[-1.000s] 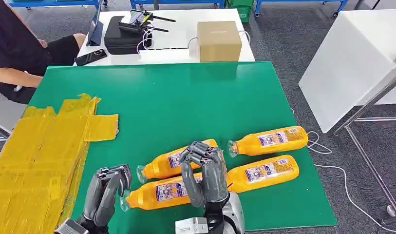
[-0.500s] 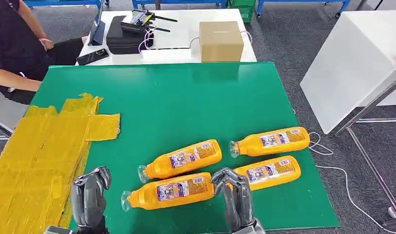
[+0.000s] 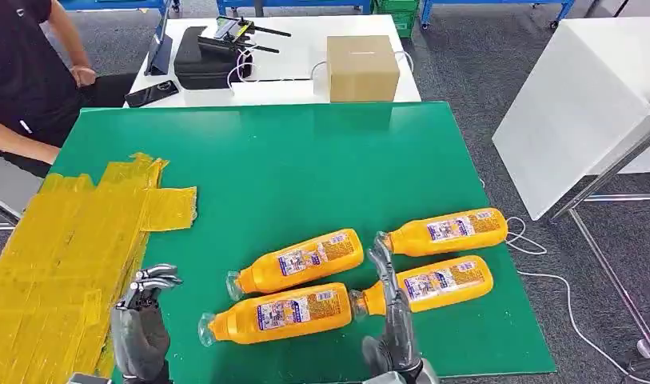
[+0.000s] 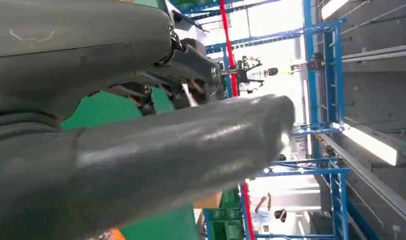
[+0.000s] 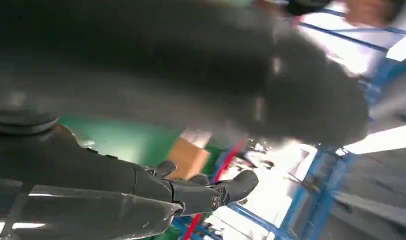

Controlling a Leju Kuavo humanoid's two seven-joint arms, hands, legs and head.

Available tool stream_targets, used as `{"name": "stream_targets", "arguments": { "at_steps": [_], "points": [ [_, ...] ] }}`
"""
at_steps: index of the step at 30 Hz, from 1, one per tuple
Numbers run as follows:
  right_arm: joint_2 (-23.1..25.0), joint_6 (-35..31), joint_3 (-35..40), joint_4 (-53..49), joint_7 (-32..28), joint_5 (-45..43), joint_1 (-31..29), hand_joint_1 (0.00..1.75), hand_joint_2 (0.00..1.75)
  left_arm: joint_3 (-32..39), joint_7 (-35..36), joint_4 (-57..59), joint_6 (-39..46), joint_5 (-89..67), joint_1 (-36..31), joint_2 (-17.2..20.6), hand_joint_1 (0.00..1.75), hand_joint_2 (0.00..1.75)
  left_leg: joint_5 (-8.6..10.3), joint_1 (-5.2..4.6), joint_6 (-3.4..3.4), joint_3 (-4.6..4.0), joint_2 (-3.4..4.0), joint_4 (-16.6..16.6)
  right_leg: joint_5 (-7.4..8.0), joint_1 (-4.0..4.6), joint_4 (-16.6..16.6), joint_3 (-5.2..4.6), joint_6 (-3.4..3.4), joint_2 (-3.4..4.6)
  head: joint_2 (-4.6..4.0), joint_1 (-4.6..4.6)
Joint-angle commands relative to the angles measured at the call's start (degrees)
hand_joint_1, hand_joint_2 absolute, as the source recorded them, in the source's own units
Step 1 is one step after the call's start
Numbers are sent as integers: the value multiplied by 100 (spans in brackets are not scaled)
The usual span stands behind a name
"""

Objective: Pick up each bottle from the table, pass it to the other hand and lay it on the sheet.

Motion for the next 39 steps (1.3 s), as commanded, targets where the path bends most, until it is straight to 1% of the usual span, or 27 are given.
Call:
{"name": "stream_targets", "arguments": {
  "at_steps": [1,2,3,5,7,8,9,10,11,12,13,16,18,21,22,23,24,25,26,27,28,32,34,37,38,39],
  "points": [
    [-256,-178,453,665,656,866,-265,0,175,378,-2,125,-81,-17,81,-164,0,0,-2,5,-3,24,2,-15,1,5,-17,23,2,0,0,0],
    [-295,-295,588,741,906,1279,-296,0,175,417,-2,109,-100,-9,102,-184,0,0,-1,3,-3,19,2,-12,0,3,-13,17,2,0,0,0],
    [-379,-336,748,807,1294,1704,-348,0,175,473,-2,117,-169,-10,119,-221,0,0,-2,4,-4,26,1,-16,0,5,-16,24,2,-1,0,0],
    [-482,-373,964,911,1832,2328,-407,0,175,555,-2,126,-245,-8,147,-279,0,0,-2,4,-2,19,8,-12,2,4,-14,17,1,8,0,0],
    [-541,-349,1219,973,2209,2680,-474,0,175,610,-2,102,-329,-65,189,-350,0,0,-4,6,-4,33,11,-20,2,6,-21,30,3,9,0,0],
    [-562,-317,1295,1005,2320,2782,-501,0,175,617,-2,101,-355,-82,196,-372,0,0,-4,8,-5,41,8,-24,1,8,-26,38,3,7,0,0],
    [-585,-280,1388,1037,2459,2899,-533,0,175,624,-2,112,-377,-95,201,-401,0,0,-1,2,-2,17,5,-10,1,2,-10,13,2,5,0,0],
    [-633,-265,1472,1056,2599,3028,-555,0,175,640,-2,124,-397,-101,199,-425,0,0,-2,4,-3,25,4,-15,1,4,-16,22,3,2,0,0],
    [-661,-251,1551,1061,2716,3116,-568,0,175,667,-2,135,-418,-98,197,-449,0,0,-1,2,-2,15,3,-9,1,3,-10,14,2,2,0,0],
    [-716,-234,1653,1042,2793,3171,-572,0,175,702,-2,148,-450,-88,192,-476,0,0,-3,4,-3,29,3,-17,0,5,-18,27,3,2,0,0],
    [-766,-192,1710,1033,2870,3190,-571,0,175,728,-2,160,-492,-70,189,-496,0,0,-3,4,-2,20,5,-12,1,5,-14,19,3,5,0,-2],
    [-922,-86,1924,927,3418,3688,-566,0,175,847,-2,187,-582,-84,200,-603,0,0,-2,4,-2,33,-4,-19,-2,5,-20,31,4,-5,0,0],
    [-980,36,2008,881,3686,3864,-569,0,175,892,-2,196,-646,-102,217,-654,0,0,-2,1,-2,22,-5,-12,-3,2,-12,19,2,-6,0,0],
    [-1022,183,2077,957,4055,4044,-669,0,175,973,-2,223,-736,-131,201,-740,0,0,-4,2,-3,33,-10,-17,-6,4,-17,30,3,-11,0,-2],
    [-1022,183,2077,957,4055,4044,-669,0,175,973,-2,223,-736,-131,201,-740,0,0,-2,2,-2,25,-8,-13,-4,3,-14,22,2,-9,0,0],
    [-1022,183,2077,957,4055,4044,-669,0,175,973,-2,223,-736,-131,201,-740,0,0,-6,6,-5,47,-15,-26,-8,8,-27,46,3,-17,0,0],
    [-1022,183,2077,957,4055,4044,-669,0,175,973,-2,223,-736,-131,201,-740,0,0,-2,2,-3,29,-8,-15,-4,4,-17,27,3,-10,0,2],
    [-1022,183,2077,957,4055,4044,-669,0,175,973,-2,223,-736,-131,201,-740,0,0,-4,4,-4,36,-14,-19,-7,5,-20,35,3,-15,0,2],
    [-1022,183,2077,957,4055,4044,-669,0,175,973,-2,223,-736,-131,201,-740,0,0,-2,0,-2,17,-2,-10,-2,1,-9,14,1,-2,0,0],
    [-1036,297,2071,1032,4209,4122,-711,0,175,1006,-2,231,-768,-126,193,-754,0,0,-4,3,-4,28,-2,-16,-4,4,-15,26,2,-3,0,0],
    [-1063,484,2108,1108,4450,4338,-777,0,175,1045,-2,253,-801,-136,188,-779,0,0,-2,1,-3,21,-4,-12,-2,2,-12,18,1,-4,0,0],
    [-1123,786,2131,1446,4448,3978,-912,0,175,1210,-2,271,-953,-96,128,-863,0,0,1,1,-3,24,-2,-16,1,2,-17,22,2,-3,0,0],
    [-1125,815,2145,1639,4466,3929,-967,0,175,1245,-2,313,-1007,-94,94,-886,0,0,0,4,-4,35,-4,-22,2,5,-24,34,3,-6,0,0],
    [-1087,808,2118,1823,4579,3950,-1029,0,175,1303,-2,343,-1061,-54,66,-922,0,0,1,1,-2,22,-1,-14,2,2,-15,20,2,-2,0,0],
    [-1087,808,2118,1823,4579,3950,-1029,0,175,1303,-2,343,-1061,-54,66,-922,0,0,0,6,-5,41,-5,-26,2,7,-28,40,3,-7,0,-2],
    [-1087,808,2118,1823,4579,3950,-1029,0,175,1303,-2,343,-1061,-54,66,-922,0,0,0,1,-2,24,-2,-14,1,2,-15,21,2,-3,0,0]
  ]
}}
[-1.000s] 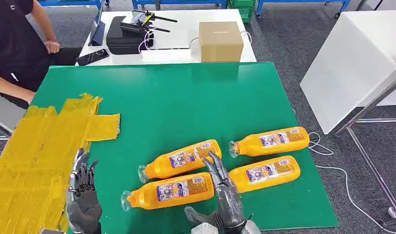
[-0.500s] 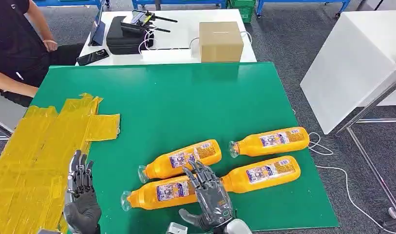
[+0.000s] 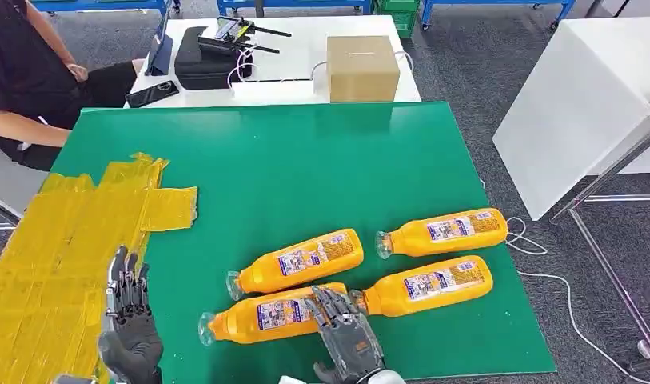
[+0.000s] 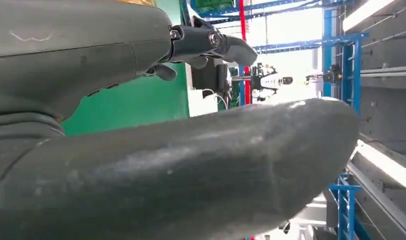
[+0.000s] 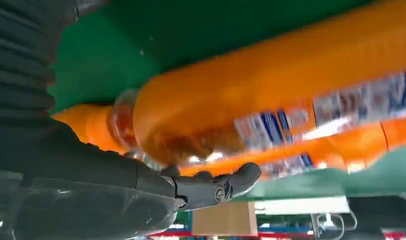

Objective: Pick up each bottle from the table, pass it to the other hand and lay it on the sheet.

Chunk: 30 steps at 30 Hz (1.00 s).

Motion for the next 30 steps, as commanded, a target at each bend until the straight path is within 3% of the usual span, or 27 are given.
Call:
{"name": "stream_targets", "arguments": {
  "at_steps": [1,13,21,30],
  "points": [
    [-90,42,175,795,123,-27,-258,0,175,359,0,334,-84,47,-145,-152,0,0,0,3,-4,30,-5,-21,0,4,-21,30,3,-6,0,2],
    [-91,95,168,798,235,45,-284,0,175,368,0,355,-120,45,-144,-166,0,0,3,3,-4,37,-11,-17,1,3,-19,40,3,-13,0,2],
    [154,-22,-53,960,285,340,-496,0,175,446,0,441,-193,56,-223,-225,0,0,3,0,-2,36,-4,-11,2,1,-12,38,2,-6,0,0],
    [303,660,-186,1614,187,548,-787,0,175,518,0,526,-283,88,-315,-234,0,0,4,3,-3,42,-2,-15,5,3,-17,43,3,-3,0,0]
  ]
}}
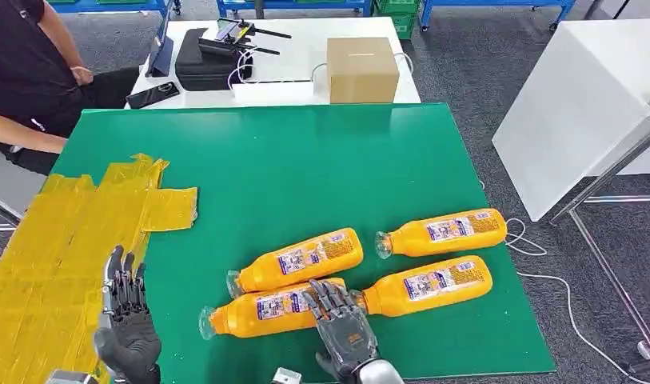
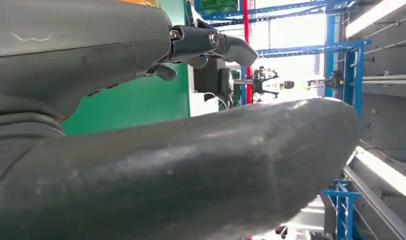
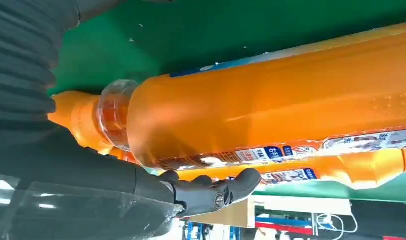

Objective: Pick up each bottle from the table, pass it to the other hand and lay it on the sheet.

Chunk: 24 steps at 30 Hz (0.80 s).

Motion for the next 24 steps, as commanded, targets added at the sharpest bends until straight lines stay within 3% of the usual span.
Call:
{"name": "stream_targets", "arguments": {
  "at_steps": [1,7,8,9,10,11,12,13,24],
  "points": [
    [154,626,-198,1157,-67,122,-420,0,175,243,0,413,-88,34,-220,-83,0,0,4,1,-3,15,-2,-15,4,1,-15,16,2,-3,0,0],
    [185,847,-207,1528,-247,57,-559,0,175,249,0,476,-118,52,-263,-69,0,0,5,2,-3,37,-5,-14,5,6,-15,35,1,-7,0,0],
    [184,911,-214,1591,-284,24,-592,9,175,246,0,486,-119,53,-277,-64,0,0,12,2,-4,37,-12,-20,10,6,-24,38,2,-15,0,0],
    [177,934,-211,1616,-304,12,-610,38,175,241,0,495,-125,54,-283,-59,0,0,8,1,-3,42,-10,-16,6,6,-19,42,2,-12,0,0],
    [170,943,-216,1648,-309,10,-632,117,175,240,0,502,-118,54,-295,-56,0,0,12,4,-4,38,-12,-18,11,9,-24,40,2,-15,0,0],
    [174,971,-216,1699,-335,-12,-663,141,175,235,0,523,-128,61,-307,-51,0,0,10,2,-3,44,-10,-17,10,8,-22,45,1,-13,0,0],
    [183,984,-226,1756,-339,-25,-686,140,175,228,0,532,-121,59,-316,-46,0,0,6,1,-3,51,-5,-12,6,8,-15,49,0,-8,0,0],
    [192,1028,-233,1825,-367,-63,-719,155,175,216,0,549,-132,61,-329,-39,0,0,10,2,-4,53,-11,-15,9,9,-20,52,0,-14,0,-2],
    [202,1067,-225,1952,-410,-100,-802,159,175,196,0,562,-118,66,-348,-21,0,0,17,3,0,63,-19,-18,9,12,-24,66,2,-22,0,-2]
  ]
}}
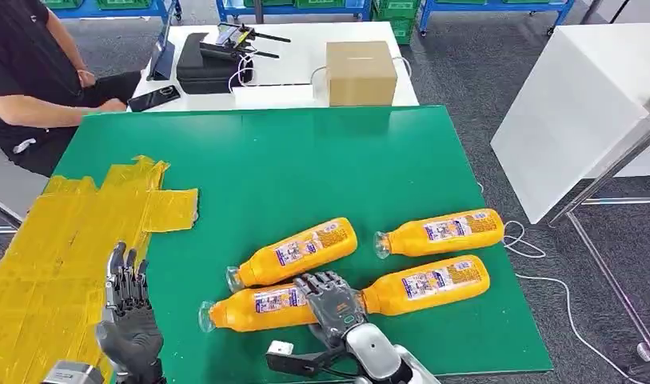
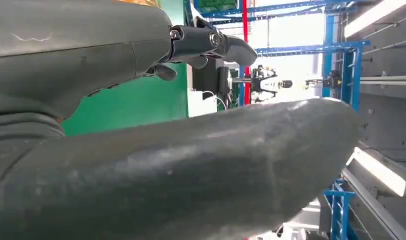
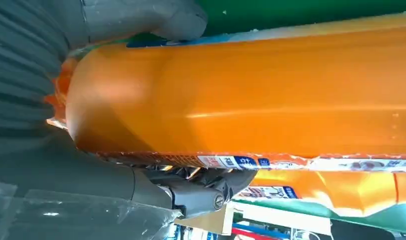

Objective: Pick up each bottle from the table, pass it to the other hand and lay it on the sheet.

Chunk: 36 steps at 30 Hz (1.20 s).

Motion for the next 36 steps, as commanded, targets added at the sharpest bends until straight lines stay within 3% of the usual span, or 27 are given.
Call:
{"name": "stream_targets", "arguments": {
  "at_steps": [1,6,10,13,14,16,17,18,23,36],
  "points": [
    [-88,230,-79,783,-17,-58,73,168,175,69,0,337,0,12,-147,13,0,0,7,1,-2,5,-19,-12,4,1,-15,11,3,-20,0,0],
    [-93,353,-63,1002,-144,-216,-65,175,175,35,0,384,-2,28,-199,52,0,0,15,3,-3,-5,-27,-16,13,3,-25,5,3,-29,0,-2],
    [-50,-128,-233,674,-350,-528,57,175,175,65,0,396,-60,111,-193,51,0,0,17,5,-5,1,-25,-15,18,5,-27,11,3,-27,0,-2],
    [-2,-943,-396,-397,-928,-964,514,175,175,350,0,394,-466,358,-105,-143,0,0,20,4,-7,-7,-28,-11,20,5,-23,3,2,-31,0,0],
    [17,-1358,-346,-1228,-1270,-1205,865,175,175,532,0,427,-732,477,-38,-267,0,0,7,1,-4,13,-22,-3,6,3,-10,19,1,-23,0,-2],
    [47,-1588,-224,-2010,-1668,-1782,1188,175,175,629,0,414,-935,755,49,-267,0,0,7,2,-4,-6,-31,-2,4,4,-10,5,2,-33,0,0],
    [249,-2389,-293,-2040,-2280,-2179,1329,175,175,594,0,475,-1197,904,55,-267,0,175,3,4,-3,-10,-34,-1,-3,6,-8,2,2,-35,0,0],
    [197,-2831,-94,-2267,-2725,-2411,1408,175,175,542,0,508,-1174,1028,46,-267,0,175,-5,2,-5,0,-13,2,-9,3,4,5,0,-12,0,2],
    [-144,-3242,-156,-2803,-2934,-2830,1600,175,175,586,0,397,-1011,1271,148,-267,0,175,-5,6,0,-41,-20,-2,-11,-1,3,-28,5,-17,0,-2],
    [-26,-3216,-305,-2711,-3137,-3309,1555,175,175,456,0,569,-1635,1417,175,-267,0,175,-3,0,0,-55,-12,-5,-6,-5,-3,-44,1,-9,0,0]
  ]
}}
